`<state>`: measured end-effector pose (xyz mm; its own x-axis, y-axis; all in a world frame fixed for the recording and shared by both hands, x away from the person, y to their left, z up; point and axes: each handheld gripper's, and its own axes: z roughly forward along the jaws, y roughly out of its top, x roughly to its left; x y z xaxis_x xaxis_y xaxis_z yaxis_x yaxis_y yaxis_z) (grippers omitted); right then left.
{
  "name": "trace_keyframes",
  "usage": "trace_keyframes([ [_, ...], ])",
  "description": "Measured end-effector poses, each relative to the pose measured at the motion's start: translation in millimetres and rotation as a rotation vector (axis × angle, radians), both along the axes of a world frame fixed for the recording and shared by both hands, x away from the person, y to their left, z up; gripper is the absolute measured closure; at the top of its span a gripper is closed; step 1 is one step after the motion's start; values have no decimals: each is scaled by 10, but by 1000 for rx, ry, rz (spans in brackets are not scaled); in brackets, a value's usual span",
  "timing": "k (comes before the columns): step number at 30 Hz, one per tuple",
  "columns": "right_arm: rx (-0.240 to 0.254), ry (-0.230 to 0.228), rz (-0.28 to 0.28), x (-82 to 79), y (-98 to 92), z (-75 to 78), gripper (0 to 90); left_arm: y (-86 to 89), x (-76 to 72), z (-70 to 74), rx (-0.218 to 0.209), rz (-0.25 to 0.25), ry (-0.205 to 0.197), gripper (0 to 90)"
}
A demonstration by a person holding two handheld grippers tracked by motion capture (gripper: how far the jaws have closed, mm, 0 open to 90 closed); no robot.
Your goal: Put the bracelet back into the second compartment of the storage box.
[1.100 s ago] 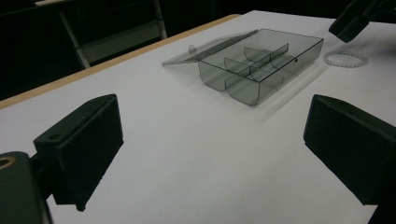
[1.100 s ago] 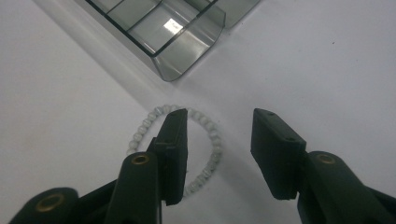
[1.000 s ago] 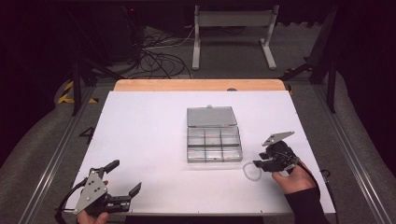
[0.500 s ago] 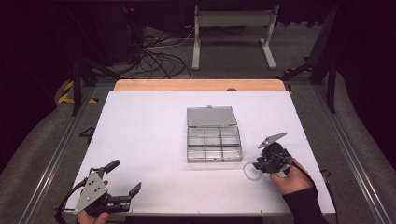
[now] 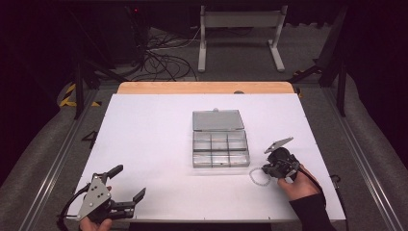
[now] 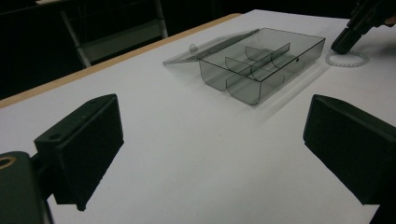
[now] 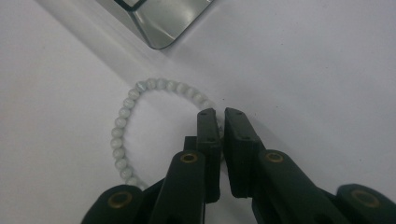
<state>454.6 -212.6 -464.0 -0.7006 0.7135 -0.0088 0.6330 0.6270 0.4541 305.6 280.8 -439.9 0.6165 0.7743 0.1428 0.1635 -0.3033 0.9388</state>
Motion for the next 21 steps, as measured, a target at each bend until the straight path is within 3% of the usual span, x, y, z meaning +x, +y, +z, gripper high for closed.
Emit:
trace_keyframes([
  [12,17,-1,-5,-3,-15,8,860,1,-1,0,-1,2,1,55],
  [21,91,-71,-3,-98,-79,194,860,4,-1,2,3,2,-3,55],
])
